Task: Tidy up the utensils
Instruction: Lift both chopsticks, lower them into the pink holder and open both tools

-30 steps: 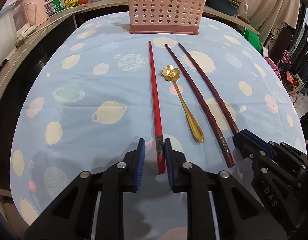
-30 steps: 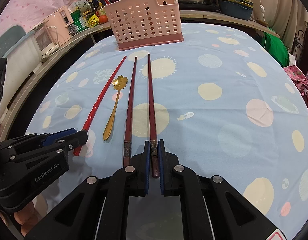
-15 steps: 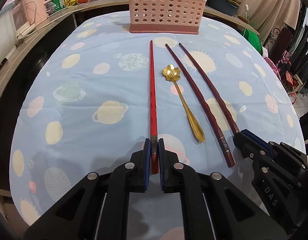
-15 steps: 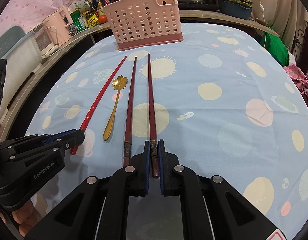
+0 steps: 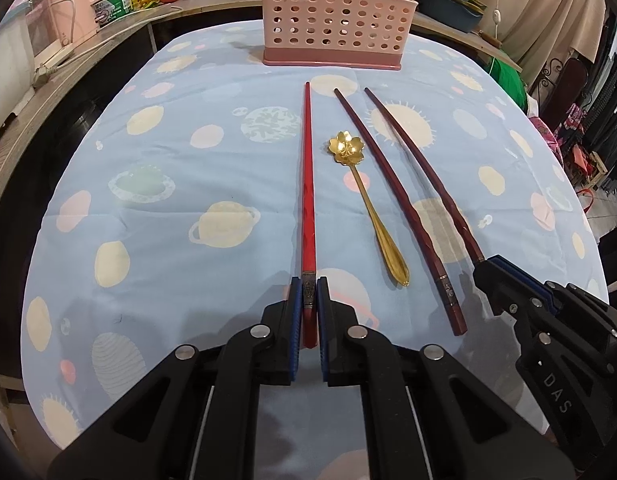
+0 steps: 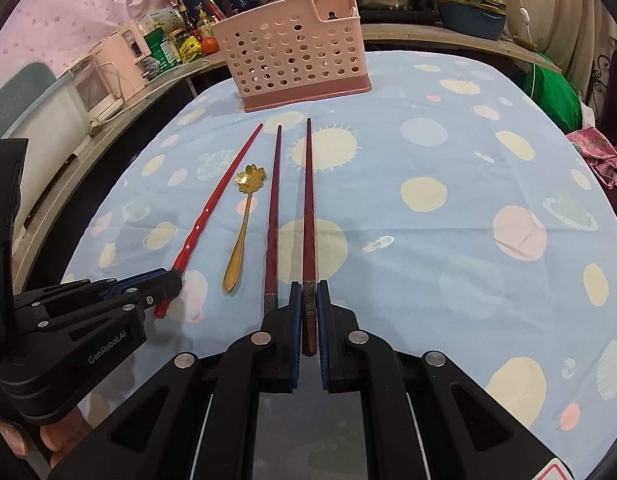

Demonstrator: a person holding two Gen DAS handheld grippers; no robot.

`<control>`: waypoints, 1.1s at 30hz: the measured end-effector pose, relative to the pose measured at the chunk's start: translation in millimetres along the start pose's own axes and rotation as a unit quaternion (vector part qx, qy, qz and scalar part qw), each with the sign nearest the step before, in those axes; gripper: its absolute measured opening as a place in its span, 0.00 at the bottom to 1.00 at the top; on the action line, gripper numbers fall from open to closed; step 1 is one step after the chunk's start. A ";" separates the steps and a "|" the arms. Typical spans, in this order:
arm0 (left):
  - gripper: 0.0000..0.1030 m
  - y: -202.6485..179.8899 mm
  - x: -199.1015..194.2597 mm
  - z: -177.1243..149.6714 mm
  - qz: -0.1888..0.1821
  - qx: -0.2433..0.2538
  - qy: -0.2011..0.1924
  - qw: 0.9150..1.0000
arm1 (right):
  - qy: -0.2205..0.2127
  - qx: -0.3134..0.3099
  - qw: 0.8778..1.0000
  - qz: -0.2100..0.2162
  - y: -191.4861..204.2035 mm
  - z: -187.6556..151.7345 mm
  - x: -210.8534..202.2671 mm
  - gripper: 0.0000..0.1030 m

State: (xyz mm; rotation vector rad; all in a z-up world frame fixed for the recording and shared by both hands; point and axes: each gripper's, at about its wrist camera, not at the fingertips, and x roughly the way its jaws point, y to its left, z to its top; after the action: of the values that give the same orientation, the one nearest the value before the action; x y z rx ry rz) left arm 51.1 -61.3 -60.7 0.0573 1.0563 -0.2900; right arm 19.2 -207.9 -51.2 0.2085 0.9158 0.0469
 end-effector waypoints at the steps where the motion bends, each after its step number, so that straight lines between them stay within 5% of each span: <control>1: 0.07 0.2 -1.2 0.3 -0.001 -0.001 -0.001 1.000 | -0.002 0.000 1.000 0.001 0.4 1.0 -1.0 0.07; 18: 0.07 6.3 -32.7 17.6 -0.018 -0.021 -0.026 0.999 | -0.037 0.007 0.999 0.009 0.7 18.9 -28.8 0.07; 33: 0.07 12.6 -81.0 47.6 -0.040 -0.036 -0.086 0.995 | -0.085 0.013 0.996 0.020 0.9 46.6 -66.2 0.07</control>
State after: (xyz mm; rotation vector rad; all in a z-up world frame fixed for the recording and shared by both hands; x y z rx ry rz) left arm 57.8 -41.1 31.7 -0.0740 0.8979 -0.3240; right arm 15.8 -223.0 28.4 0.2517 0.7432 0.0538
